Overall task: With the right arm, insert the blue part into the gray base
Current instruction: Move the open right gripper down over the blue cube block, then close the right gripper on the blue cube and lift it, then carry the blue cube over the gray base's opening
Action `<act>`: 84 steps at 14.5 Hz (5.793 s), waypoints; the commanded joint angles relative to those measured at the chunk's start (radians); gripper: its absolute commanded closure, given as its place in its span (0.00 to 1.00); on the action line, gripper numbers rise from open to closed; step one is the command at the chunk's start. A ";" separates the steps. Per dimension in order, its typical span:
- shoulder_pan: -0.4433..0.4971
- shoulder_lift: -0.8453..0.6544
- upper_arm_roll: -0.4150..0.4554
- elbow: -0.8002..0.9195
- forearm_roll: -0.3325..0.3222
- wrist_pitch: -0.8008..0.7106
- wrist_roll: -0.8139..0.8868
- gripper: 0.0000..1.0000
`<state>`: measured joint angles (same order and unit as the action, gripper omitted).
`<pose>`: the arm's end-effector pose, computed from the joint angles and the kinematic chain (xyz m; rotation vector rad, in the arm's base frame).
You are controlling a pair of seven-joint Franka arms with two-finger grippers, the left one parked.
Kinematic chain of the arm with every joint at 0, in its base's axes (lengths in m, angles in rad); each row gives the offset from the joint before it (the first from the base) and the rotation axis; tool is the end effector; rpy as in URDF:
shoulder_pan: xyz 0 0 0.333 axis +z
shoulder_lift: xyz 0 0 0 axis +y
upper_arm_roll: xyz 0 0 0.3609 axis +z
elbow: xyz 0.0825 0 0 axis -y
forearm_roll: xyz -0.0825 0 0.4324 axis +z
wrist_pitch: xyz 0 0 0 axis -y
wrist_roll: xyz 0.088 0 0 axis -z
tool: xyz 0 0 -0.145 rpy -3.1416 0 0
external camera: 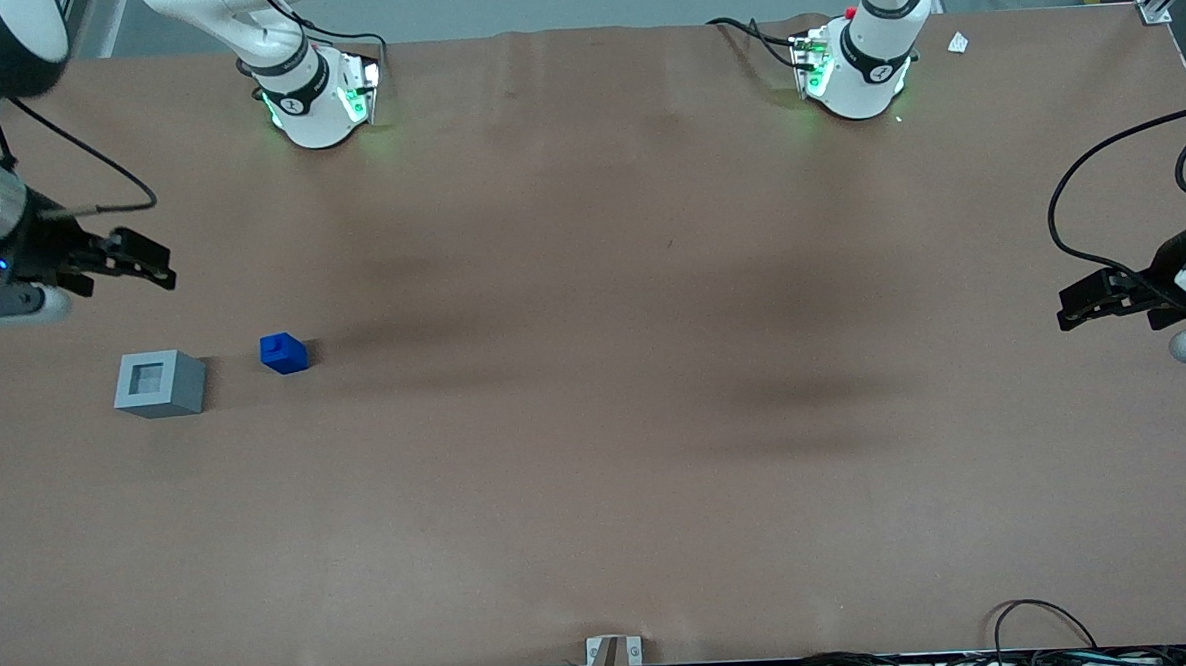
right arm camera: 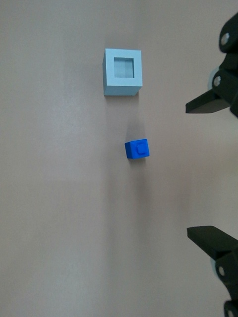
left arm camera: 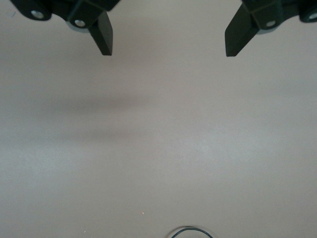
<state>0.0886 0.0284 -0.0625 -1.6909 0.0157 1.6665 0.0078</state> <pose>0.6125 0.0185 0.5596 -3.1275 -0.0256 0.0829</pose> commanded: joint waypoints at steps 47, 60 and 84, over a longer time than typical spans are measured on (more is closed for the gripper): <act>-0.237 0.191 0.003 -0.294 -0.014 0.412 -0.224 0.94; -0.374 0.246 0.003 -0.256 -0.017 0.507 -0.394 0.94; -0.394 0.308 0.003 -0.266 -0.016 0.507 -0.394 0.93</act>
<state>-0.2842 0.3294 -0.0759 -1.9598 0.0135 2.1832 -0.3817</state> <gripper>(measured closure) 0.489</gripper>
